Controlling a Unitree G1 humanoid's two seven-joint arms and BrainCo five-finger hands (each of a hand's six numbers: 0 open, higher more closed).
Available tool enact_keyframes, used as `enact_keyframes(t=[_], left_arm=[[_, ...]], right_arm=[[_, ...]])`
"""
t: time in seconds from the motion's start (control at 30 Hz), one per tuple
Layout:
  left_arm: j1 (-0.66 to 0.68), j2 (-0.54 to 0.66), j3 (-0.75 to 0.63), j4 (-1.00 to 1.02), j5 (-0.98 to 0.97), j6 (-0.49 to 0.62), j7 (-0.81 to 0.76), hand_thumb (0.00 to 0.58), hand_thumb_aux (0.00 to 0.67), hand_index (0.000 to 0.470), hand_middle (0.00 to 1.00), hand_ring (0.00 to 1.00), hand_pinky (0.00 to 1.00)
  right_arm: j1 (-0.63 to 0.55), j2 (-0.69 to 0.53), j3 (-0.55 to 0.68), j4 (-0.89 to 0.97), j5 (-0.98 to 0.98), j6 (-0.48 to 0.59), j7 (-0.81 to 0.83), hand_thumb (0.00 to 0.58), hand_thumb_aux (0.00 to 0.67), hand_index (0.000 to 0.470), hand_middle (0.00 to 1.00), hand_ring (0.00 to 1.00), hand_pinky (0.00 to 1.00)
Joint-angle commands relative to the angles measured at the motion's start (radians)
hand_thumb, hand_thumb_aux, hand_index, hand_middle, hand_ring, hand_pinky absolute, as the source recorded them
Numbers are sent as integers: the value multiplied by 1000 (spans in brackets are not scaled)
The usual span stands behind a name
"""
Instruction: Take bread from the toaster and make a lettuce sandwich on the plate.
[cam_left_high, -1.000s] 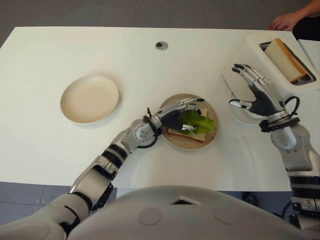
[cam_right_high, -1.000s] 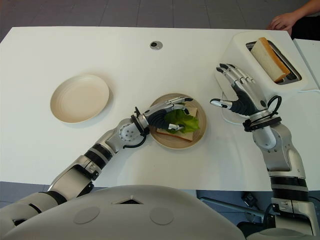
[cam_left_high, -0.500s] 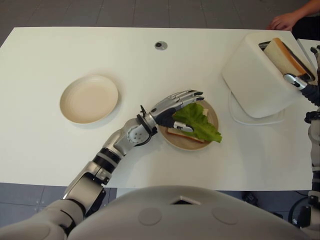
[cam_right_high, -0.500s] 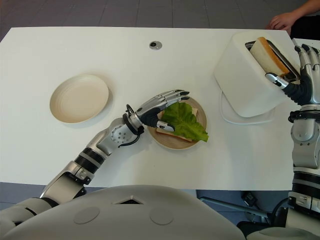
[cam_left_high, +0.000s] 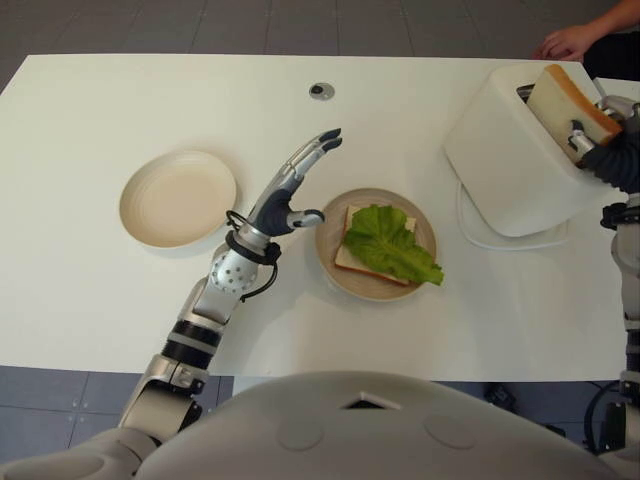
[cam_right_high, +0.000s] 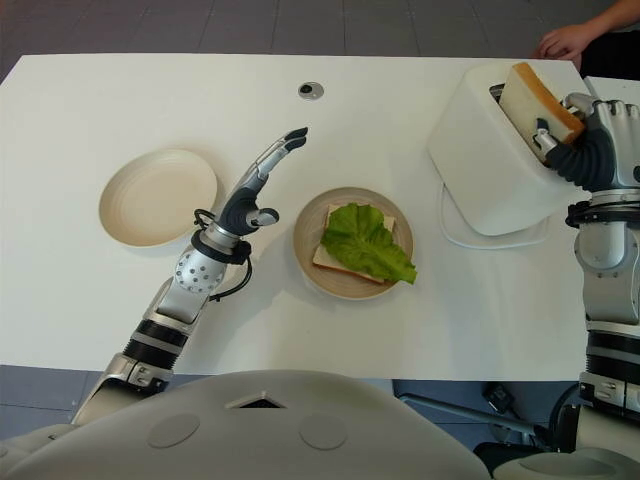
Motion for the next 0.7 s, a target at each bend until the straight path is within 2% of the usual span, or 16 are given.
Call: enact_keyframes(t=[0.03,0.1,0.13,0.23,0.37,0.53,0.7], left_arm=[[9,-18,39,30,-59,-5,4,0,0,0,0,0,0],[22,-30,53,30,-90,-36,7,0,0,0,0,0,0],[30,-34,61,25,-105,-49,7,0,0,0,0,0,0],[39,-35,86,17,-118,-88,12,0,0,0,0,0,0],[27,-41,122,-2,-145,-138,17,0,0,0,0,0,0],[19,-38,139,24,-150,-163,2,0,0,0,0,0,0],[19,38,127,29,-3,-247,-36,0,0,0,0,0,0]], right_arm=[[-74,50,-78,-164,62,-63,-104,580,670,470,1000,1000,1000],[-80,90,-27,-280,232,-80,-15,580,670,470,1000,1000,1000],[-73,104,33,-313,343,-50,75,580,670,470,1000,1000,1000],[-45,133,214,-285,569,51,336,580,670,470,1000,1000,1000],[9,193,374,-247,735,122,566,580,670,470,1000,1000,1000],[61,279,481,-160,798,212,695,580,670,470,1000,1000,1000],[85,237,456,-113,708,202,719,580,670,470,1000,1000,1000]])
